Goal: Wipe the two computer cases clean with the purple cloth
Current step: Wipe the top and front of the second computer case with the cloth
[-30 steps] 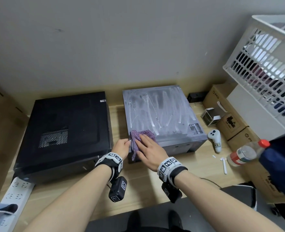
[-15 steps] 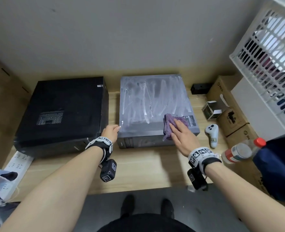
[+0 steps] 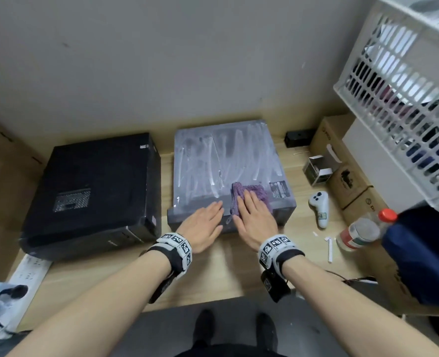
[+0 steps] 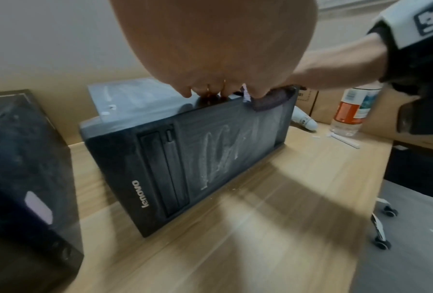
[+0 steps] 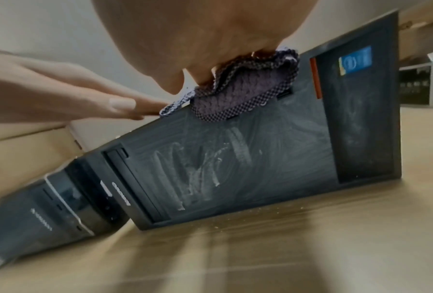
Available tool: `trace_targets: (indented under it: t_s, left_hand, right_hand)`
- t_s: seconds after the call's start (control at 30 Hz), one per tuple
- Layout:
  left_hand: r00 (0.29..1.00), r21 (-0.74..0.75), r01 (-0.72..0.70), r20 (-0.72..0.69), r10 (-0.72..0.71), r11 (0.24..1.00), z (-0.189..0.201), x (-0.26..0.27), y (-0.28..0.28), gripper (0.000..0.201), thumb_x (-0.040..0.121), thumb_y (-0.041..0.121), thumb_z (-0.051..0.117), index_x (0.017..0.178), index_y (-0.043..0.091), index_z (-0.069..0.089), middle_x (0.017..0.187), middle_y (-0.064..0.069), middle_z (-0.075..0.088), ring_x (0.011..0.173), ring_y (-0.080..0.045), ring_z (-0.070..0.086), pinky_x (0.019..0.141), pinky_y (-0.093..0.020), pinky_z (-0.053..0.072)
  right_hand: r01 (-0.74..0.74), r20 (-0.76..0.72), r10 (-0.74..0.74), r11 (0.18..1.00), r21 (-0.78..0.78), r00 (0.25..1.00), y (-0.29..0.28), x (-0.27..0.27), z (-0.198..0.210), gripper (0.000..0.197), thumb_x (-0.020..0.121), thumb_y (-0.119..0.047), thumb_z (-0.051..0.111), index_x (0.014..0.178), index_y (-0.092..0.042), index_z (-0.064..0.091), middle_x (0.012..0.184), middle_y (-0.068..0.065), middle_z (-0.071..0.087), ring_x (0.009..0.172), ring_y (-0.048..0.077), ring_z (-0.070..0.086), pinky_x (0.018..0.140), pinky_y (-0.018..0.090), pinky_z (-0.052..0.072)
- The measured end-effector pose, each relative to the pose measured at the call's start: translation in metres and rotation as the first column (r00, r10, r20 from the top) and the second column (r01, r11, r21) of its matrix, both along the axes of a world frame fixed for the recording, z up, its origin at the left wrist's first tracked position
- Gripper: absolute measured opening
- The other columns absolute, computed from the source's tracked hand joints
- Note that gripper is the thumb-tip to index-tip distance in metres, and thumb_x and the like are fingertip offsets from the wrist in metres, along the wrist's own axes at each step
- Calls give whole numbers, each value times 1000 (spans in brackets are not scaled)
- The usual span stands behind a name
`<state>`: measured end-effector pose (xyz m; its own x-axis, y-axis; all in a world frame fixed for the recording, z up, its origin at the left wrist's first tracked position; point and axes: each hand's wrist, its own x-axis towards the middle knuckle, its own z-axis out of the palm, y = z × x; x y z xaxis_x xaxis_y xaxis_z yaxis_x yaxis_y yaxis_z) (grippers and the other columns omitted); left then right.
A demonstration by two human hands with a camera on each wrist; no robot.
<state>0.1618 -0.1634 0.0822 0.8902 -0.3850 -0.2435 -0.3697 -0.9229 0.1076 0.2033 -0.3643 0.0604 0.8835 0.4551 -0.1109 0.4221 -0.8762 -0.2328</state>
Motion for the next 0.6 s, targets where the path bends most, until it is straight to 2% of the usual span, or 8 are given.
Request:
trace_targets:
  t_s: [0.1, 0.2, 0.33, 0.6]
  left_hand:
    - [1000, 72, 6, 2, -6, 997, -2, -5, -7, 72, 94, 45, 8, 153, 5, 18, 163, -11, 6, 150, -23, 10, 121, -38, 17]
    - [1000, 38, -19, 9, 19, 999, 4, -3, -12, 63, 99, 40, 25, 152, 5, 24, 162, -11, 11, 149, -23, 15, 120, -37, 17]
    - [996, 24, -83, -31, 84, 996, 17, 2, -17, 59, 98, 36, 34, 150, 9, 30, 162, -6, 14, 148, -22, 20, 118, -34, 21]
    - [962, 33, -143, -232, 146, 989, 32, 14, -17, 61, 97, 30, 38, 154, 17, 22, 163, 3, 2, 149, -16, 14, 117, -34, 25]
  right_hand:
    - [-25, -20, 25, 999, 33, 999, -9, 3, 1, 63, 102, -48, 19, 156, -16, 22, 165, 4, 13, 152, 21, 10, 123, 42, 16]
    - [-70, 24, 69, 998, 11, 997, -48, 9, 0, 66, 101, -51, 10, 156, -17, 23, 165, 3, 12, 152, 18, 10, 122, 41, 18]
    - [23, 52, -24, 999, 30, 998, -89, 16, -3, 65, 101, -50, 12, 156, -17, 23, 165, 3, 13, 152, 18, 10, 123, 39, 16]
    - [139, -22, -139, 990, 4, 990, -52, 45, 10, 63, 104, -46, 16, 157, -13, 17, 165, 5, 7, 152, 19, 4, 121, 34, 4]
